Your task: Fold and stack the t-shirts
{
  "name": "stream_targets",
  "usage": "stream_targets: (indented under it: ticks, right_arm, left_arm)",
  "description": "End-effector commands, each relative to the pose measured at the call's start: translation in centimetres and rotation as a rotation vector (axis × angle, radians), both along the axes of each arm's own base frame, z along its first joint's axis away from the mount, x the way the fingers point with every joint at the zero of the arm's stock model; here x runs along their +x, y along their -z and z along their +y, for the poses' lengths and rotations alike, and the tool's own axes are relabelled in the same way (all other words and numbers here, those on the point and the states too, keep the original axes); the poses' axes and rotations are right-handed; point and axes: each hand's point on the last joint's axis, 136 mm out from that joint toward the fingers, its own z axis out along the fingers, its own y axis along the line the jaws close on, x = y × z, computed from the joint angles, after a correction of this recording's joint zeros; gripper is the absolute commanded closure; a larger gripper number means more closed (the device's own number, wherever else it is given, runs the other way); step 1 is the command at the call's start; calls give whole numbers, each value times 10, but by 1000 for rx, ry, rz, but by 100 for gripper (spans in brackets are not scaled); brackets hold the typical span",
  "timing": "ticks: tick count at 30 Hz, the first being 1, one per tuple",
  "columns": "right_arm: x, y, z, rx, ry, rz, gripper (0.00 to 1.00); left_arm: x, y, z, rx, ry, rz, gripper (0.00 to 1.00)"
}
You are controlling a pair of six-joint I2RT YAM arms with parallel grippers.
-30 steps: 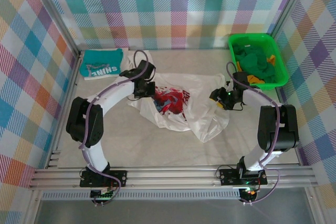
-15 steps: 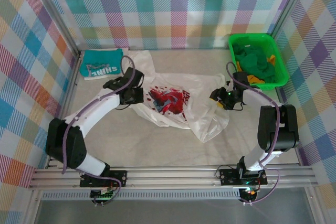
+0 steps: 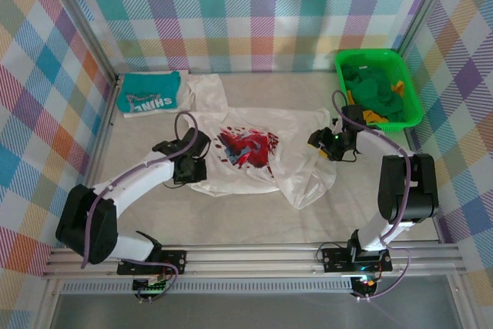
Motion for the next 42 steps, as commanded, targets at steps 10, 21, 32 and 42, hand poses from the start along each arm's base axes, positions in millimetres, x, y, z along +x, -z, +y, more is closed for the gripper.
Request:
stream_targets:
  ticks: [10,21,32,42]
  right_arm:
    - [7,-5,5,12,-17,-18,48]
    - [13,-8,4,11,-7,-41,48]
    - [3,-14,-5,-51,-5,-61,48]
    - [7,-9,0,-19,-21,-54,48]
  left_arm:
    - [7,-8,-7,-40,-38,-71,100]
    - [174,-115,-127,-171,202,-314,100]
    - [200,-97,-143,-149,195,-309,60]
    - [98,-27,-135,-199,234,-77,58]
